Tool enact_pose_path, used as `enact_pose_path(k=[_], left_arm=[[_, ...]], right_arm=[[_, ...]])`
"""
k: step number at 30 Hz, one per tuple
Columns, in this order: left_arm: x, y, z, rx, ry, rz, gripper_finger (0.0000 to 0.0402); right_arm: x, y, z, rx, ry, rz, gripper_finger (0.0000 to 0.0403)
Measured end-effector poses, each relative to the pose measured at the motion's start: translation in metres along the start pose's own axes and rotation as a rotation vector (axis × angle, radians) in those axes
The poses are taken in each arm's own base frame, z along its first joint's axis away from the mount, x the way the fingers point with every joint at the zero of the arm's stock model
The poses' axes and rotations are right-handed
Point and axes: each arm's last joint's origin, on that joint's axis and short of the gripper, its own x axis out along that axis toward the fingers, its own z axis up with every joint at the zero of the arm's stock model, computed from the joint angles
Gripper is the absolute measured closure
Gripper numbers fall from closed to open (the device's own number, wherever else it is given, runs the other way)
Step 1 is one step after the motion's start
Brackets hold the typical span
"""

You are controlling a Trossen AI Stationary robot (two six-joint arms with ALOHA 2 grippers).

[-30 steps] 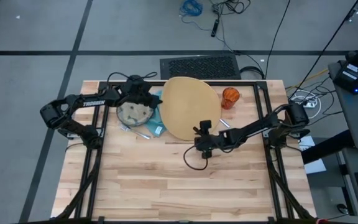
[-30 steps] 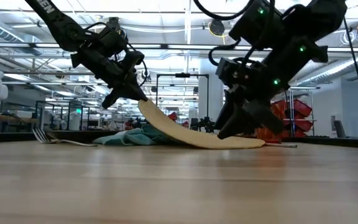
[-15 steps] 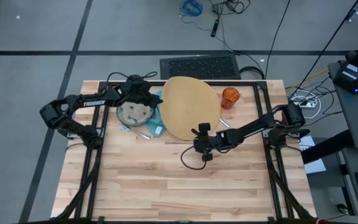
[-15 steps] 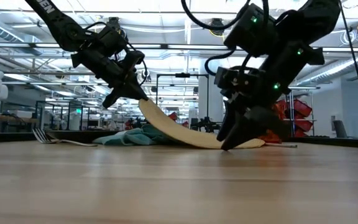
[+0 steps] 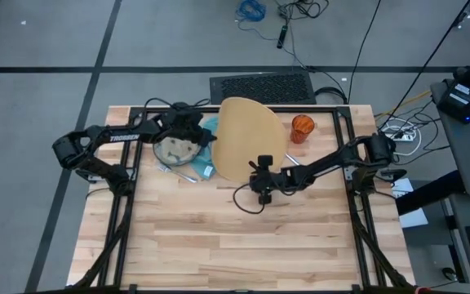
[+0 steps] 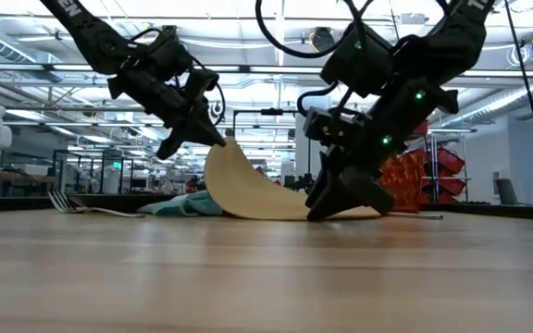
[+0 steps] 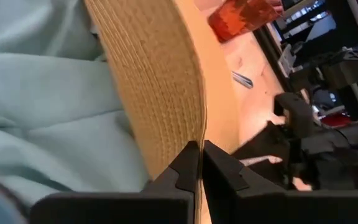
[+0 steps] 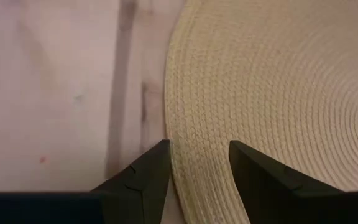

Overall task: Set table place
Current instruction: Move the brown mat to the center of the table

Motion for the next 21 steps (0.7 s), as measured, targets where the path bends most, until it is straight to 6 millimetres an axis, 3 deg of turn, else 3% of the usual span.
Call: enact_pose_path(k=[10, 18, 21], left_arm=[[0.005, -0.010, -0.007, 0.010, 0.032, -0.041, 0.0401], [0.007, -0.015, -0.011, 0.020, 0.049, -0.051, 0.0401], [0.008, -0.016, -0.012, 0.024, 0.052, -0.054, 0.0401]], right_arm=[[0.002, -0.004, -0.002, 0.012, 0.013, -0.016, 0.0299], [0.003, -0.004, -0.003, 0.009, 0.020, -0.024, 0.0390], [0.003, -0.005, -0.003, -0.004, 0.022, -0.040, 0.0398]])
